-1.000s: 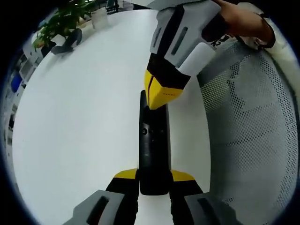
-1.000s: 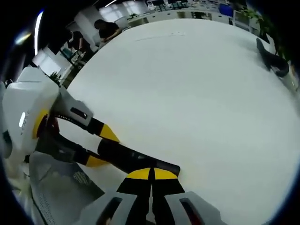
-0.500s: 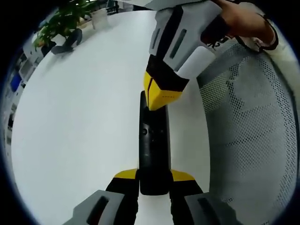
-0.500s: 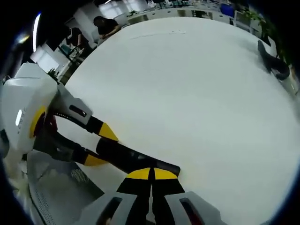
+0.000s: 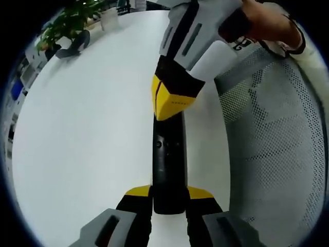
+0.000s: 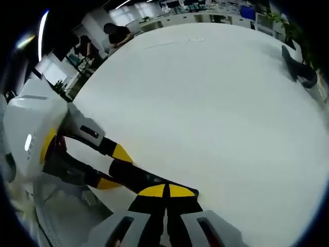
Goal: Press the specified remote control buttons in sequence, fully releasing each button before pressing the next.
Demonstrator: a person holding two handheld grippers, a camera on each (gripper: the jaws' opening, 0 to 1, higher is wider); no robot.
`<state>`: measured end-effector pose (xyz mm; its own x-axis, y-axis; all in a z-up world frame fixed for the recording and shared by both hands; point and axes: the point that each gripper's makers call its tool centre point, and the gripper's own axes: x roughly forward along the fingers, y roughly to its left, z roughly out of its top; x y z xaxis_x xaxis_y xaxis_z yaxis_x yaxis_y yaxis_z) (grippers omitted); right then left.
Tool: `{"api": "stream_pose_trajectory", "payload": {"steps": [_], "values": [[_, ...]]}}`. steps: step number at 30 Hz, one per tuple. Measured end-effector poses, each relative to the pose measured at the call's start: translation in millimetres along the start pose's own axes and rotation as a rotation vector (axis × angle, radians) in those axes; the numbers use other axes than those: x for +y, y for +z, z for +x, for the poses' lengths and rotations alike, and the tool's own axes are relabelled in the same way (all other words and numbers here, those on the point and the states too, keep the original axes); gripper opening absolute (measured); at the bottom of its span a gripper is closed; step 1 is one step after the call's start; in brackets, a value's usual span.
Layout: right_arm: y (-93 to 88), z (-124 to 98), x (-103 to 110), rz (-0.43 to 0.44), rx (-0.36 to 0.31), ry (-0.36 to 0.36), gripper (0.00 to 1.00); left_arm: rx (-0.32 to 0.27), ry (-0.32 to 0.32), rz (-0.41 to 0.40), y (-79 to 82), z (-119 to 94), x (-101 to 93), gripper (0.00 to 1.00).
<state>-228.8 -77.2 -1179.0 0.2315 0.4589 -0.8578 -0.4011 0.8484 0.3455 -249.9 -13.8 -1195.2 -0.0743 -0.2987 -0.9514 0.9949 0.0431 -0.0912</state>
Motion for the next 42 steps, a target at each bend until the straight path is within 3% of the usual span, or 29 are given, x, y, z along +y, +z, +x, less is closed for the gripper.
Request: {"api": "stream_pose_trajectory", "payload": {"steps": [10,19,42], "values": [[-4.7,3.7,0.9,-0.013,0.017,0.0,0.0,0.004,-0.005,0.002,-0.2,0.0,-0.1,0.22],[-5.1,5.2,2.4,-0.121,0.008,-0.083,0.0,0.004,-0.018,-0.004,0.4,-0.2,-0.5,0.22],[-3.8,4.2,0.4,-0.066,0.027,-0.047,0.0,0.009,-0.012,-0.011,0.6,-0.1,-0.5,0.22]]}}
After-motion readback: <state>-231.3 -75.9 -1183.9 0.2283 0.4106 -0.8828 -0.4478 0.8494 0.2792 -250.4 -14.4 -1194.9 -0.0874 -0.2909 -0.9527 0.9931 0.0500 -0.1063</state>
